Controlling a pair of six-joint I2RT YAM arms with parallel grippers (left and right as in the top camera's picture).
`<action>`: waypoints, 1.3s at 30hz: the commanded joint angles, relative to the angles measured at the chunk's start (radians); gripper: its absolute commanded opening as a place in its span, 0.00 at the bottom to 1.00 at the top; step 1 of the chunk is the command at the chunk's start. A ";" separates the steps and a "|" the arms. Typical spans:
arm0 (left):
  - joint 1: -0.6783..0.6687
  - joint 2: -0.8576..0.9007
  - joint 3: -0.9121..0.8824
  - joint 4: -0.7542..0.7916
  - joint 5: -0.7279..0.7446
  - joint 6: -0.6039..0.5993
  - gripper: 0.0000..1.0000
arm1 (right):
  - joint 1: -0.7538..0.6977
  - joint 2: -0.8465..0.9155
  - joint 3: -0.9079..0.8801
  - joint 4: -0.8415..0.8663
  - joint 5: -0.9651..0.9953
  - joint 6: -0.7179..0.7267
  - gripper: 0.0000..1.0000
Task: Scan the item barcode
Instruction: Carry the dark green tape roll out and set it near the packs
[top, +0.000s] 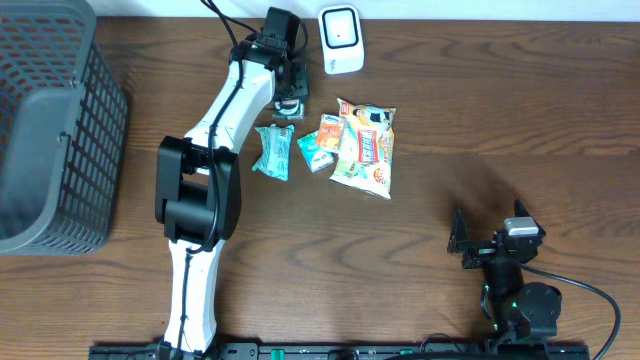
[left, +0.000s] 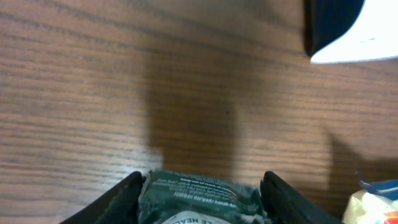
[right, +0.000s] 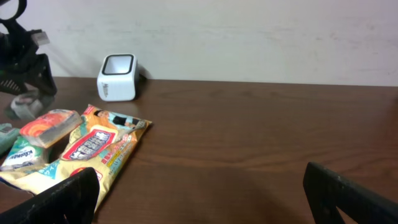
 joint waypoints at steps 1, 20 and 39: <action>0.000 0.008 0.008 -0.024 0.044 0.011 0.61 | -0.008 -0.005 -0.001 -0.004 0.003 -0.011 0.99; -0.082 -0.140 0.007 -0.182 0.267 -0.007 0.40 | -0.008 -0.005 -0.001 -0.004 0.003 -0.011 0.99; -0.201 -0.011 0.005 -0.258 0.065 0.000 0.08 | -0.008 -0.005 -0.001 -0.004 0.003 -0.011 0.99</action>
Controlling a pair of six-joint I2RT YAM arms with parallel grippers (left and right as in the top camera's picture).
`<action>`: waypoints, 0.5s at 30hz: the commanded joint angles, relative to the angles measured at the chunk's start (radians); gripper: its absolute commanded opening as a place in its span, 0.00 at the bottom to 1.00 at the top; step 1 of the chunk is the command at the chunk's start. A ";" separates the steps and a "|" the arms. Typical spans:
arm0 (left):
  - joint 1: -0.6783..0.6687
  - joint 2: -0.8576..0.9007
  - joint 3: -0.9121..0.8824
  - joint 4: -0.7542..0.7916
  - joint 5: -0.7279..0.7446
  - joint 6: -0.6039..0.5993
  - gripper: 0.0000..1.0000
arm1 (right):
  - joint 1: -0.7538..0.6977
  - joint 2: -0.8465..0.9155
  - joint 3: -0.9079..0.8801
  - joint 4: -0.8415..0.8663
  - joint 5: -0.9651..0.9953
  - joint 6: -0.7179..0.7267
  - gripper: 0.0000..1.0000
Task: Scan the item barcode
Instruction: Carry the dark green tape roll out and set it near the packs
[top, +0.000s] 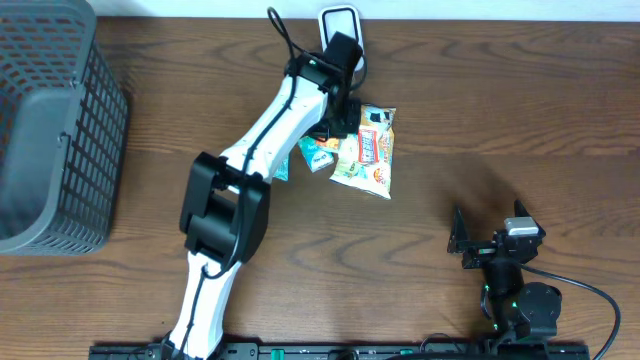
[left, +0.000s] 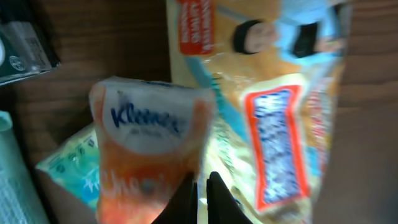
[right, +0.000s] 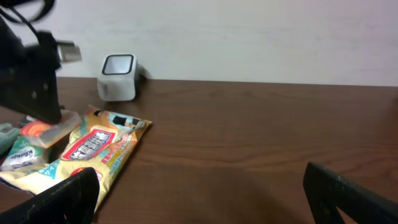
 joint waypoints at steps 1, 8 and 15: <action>0.014 0.032 0.001 -0.004 -0.116 0.006 0.08 | -0.008 -0.005 -0.001 -0.004 0.004 -0.011 0.99; 0.090 0.019 0.006 0.006 -0.215 0.005 0.07 | -0.008 -0.005 -0.001 -0.004 0.003 -0.011 0.99; 0.136 -0.068 0.008 0.008 -0.055 0.002 0.08 | -0.008 -0.005 -0.001 -0.004 0.003 -0.011 0.99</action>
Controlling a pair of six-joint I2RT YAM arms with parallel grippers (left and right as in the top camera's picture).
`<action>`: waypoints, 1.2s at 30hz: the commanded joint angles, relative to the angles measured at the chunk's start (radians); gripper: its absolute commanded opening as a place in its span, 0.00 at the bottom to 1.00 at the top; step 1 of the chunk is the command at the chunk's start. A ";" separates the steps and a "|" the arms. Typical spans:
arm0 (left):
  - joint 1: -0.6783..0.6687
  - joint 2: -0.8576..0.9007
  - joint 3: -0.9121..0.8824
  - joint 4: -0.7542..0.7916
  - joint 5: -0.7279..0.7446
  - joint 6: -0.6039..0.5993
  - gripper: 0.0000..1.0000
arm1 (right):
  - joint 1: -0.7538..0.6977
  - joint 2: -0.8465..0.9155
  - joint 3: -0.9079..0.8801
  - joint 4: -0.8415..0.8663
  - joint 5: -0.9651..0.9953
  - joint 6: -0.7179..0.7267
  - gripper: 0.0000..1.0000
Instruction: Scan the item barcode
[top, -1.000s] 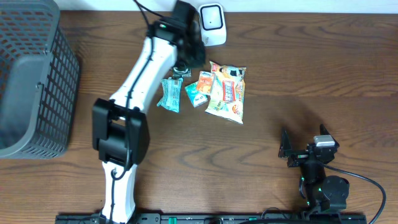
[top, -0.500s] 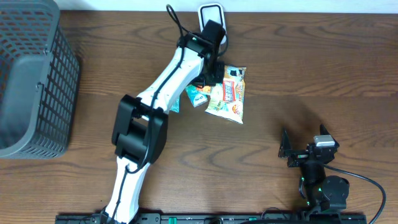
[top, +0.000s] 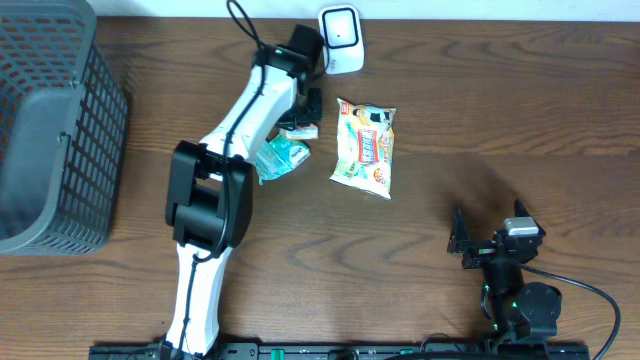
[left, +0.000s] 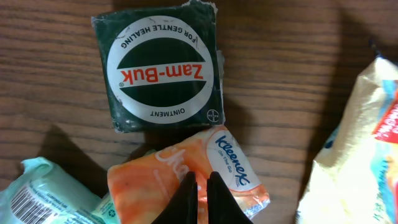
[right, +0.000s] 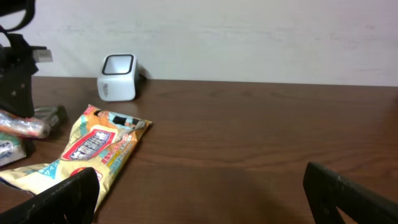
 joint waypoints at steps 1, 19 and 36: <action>0.002 -0.103 0.008 0.000 0.085 0.001 0.08 | -0.008 -0.005 -0.001 -0.004 0.003 -0.011 0.99; 0.204 -0.567 0.008 -0.359 0.076 0.002 0.80 | -0.008 -0.005 -0.001 -0.004 0.003 -0.011 0.99; 0.473 -0.659 0.008 -0.546 0.076 0.002 0.98 | -0.007 -0.005 -0.002 0.399 -0.487 0.727 0.99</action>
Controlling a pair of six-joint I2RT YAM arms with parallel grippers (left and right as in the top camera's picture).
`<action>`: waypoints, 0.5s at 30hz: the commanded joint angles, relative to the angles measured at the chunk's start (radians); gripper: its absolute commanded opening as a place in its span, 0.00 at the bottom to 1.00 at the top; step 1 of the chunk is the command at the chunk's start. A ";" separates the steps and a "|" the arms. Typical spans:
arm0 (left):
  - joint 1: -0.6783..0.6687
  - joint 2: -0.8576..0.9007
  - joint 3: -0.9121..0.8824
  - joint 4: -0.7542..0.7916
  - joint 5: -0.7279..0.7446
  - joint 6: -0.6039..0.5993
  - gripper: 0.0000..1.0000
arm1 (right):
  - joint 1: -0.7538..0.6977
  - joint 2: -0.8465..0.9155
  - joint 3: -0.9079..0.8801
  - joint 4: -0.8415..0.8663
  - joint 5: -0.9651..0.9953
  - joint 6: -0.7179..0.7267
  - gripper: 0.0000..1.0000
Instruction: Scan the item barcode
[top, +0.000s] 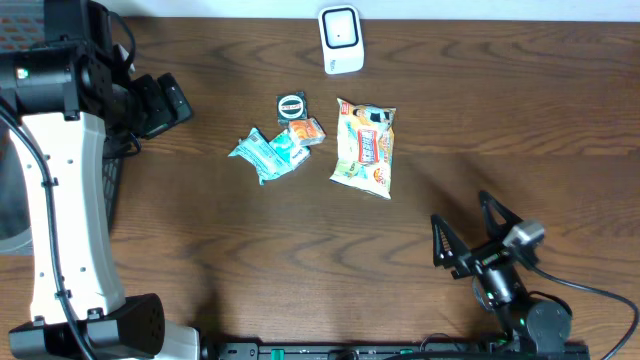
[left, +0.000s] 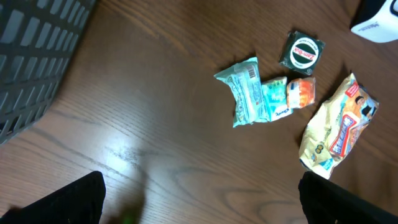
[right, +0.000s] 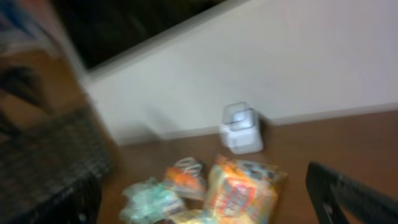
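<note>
The white barcode scanner (top: 340, 40) stands at the table's far edge. Below it lie a dark green Zam-Buk box (top: 291, 106), an orange Kleenex pack (top: 309, 131), teal tissue packs (top: 267, 153) and a yellow snack bag (top: 365, 146). My left gripper (top: 165, 103) is far left of them, raised and open, holding nothing; its view shows the Zam-Buk box (left: 301, 51), the teal packs (left: 245, 99) and the snack bag (left: 336, 134) from above. My right gripper (top: 467, 228) is open near the front right, tilted up. Its blurred view shows the scanner (right: 241, 127) and the snack bag (right: 242, 190).
A dark mesh basket (left: 37, 56) stands at the table's left edge, partly under my left arm in the overhead view. Bare wood lies between the items and my right gripper. A pale wall rises behind the scanner.
My left gripper was shut against the orange Kleenex pack by the Zam-Buk box; now it is open, raised and far to the left by the basket. My right gripper has tilted up.
First my left gripper was shut on the Zam-Buk box left of the scanner. Then its shut fingers were at the Kleenex pack beside the snack bag. Later the box lay on the table and the tissue packs sat further left. Now every item lies free.
</note>
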 joint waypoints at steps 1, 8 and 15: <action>0.002 -0.009 0.008 -0.006 -0.005 0.002 0.98 | -0.006 -0.006 -0.001 0.203 -0.101 0.278 0.99; 0.002 -0.009 0.008 -0.006 -0.005 0.002 0.98 | -0.006 0.070 0.218 0.272 0.022 0.148 0.99; 0.002 -0.009 0.008 -0.006 -0.005 0.002 0.98 | 0.003 0.719 0.955 -0.578 -0.166 -0.355 0.99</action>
